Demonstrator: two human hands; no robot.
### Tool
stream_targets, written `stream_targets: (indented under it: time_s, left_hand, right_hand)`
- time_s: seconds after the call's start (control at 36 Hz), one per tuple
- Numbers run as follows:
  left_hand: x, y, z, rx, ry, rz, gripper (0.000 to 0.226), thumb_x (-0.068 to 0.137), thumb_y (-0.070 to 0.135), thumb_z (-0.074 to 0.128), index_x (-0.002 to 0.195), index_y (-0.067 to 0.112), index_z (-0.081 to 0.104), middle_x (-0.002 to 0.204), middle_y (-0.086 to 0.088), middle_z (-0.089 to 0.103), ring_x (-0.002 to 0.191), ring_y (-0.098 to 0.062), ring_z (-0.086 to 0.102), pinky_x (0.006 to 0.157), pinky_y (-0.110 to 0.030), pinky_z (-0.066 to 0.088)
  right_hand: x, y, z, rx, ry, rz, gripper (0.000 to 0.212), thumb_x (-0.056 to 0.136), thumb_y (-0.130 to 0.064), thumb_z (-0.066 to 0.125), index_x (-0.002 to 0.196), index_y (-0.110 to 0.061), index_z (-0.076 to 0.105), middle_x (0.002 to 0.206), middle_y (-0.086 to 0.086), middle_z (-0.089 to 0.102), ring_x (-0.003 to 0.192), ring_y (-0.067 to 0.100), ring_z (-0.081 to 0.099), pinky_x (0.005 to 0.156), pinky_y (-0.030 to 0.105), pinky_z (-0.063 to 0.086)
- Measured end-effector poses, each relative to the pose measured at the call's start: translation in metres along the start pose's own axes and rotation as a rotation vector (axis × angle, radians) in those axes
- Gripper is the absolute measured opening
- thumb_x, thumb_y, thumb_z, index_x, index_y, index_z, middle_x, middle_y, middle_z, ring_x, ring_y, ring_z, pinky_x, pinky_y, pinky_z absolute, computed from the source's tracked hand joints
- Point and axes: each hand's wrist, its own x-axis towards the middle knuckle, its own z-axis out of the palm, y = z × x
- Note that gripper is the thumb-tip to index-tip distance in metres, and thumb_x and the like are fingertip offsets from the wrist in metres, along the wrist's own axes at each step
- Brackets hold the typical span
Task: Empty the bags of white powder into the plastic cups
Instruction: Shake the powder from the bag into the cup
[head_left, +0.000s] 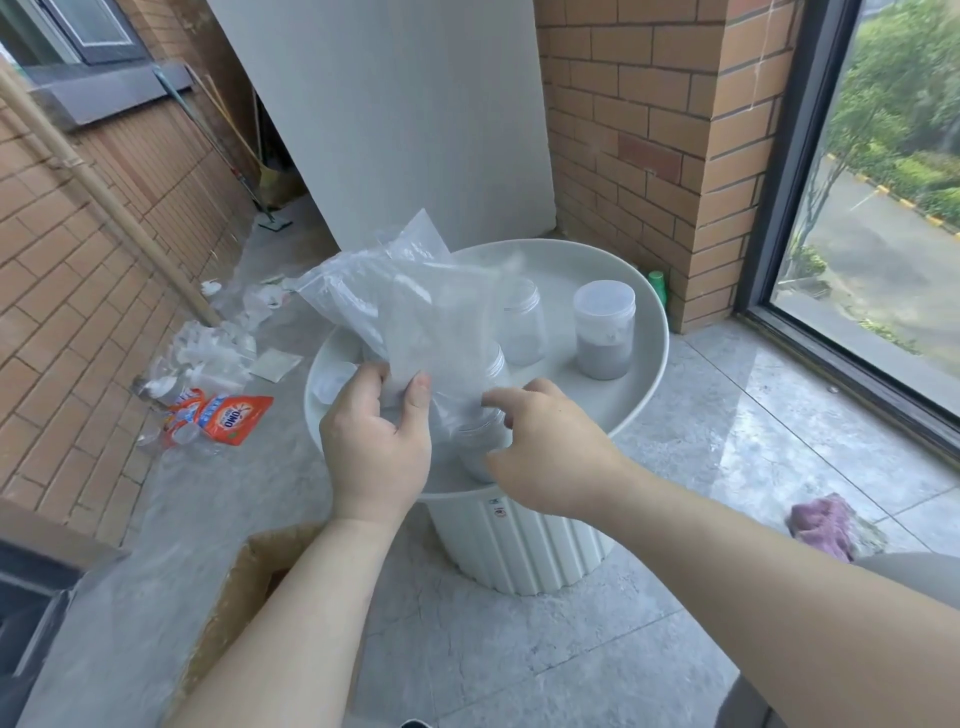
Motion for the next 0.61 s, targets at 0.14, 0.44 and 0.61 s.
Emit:
stream_targets:
  time_s: [0.14,0.44,0.61]
  left_hand:
    - [0.001,-0.0006,0.0005,0.001,-0.002,0.0,0.02,0.088,0.023,0.066,0.078,0.021,0.049,0.07,0.01,0.056,0.069,-0.006,0.047,0.06,-0.018,0.031]
    - [0.0012,-0.0008,0.0002,-0.003,-0.007,-0.008,0.018,0.088,0.025,0.066,0.079,0.022,0.051,0.071,0.009,0.058,0.069,-0.004,0.049,0.06,-0.01,0.034]
    - [0.0014,-0.0012,-0.0005,0.001,-0.014,-0.023,0.018,0.088,0.025,0.066,0.079,0.02,0.052,0.071,0.009,0.059,0.069,-0.004,0.05,0.062,-0.005,0.036]
  right_hand:
    - [-0.0005,-0.0016,-0.002,0.004,0.034,-0.018,0.065,0.083,-0.013,0.052,0.141,-0.041,0.046,0.117,-0.001,0.044,0.114,0.018,0.053,0.089,0.031,0.053]
    - [0.0028,-0.0006,-0.002,0.012,0.049,-0.01,0.063,0.083,-0.013,0.052,0.14,-0.041,0.049,0.117,0.0,0.044,0.114,0.017,0.054,0.086,0.03,0.055]
    - [0.0048,0.0,-0.0023,-0.006,0.05,-0.005,0.063,0.082,-0.013,0.052,0.139,-0.038,0.052,0.121,0.0,0.045,0.119,0.018,0.052,0.096,0.033,0.05]
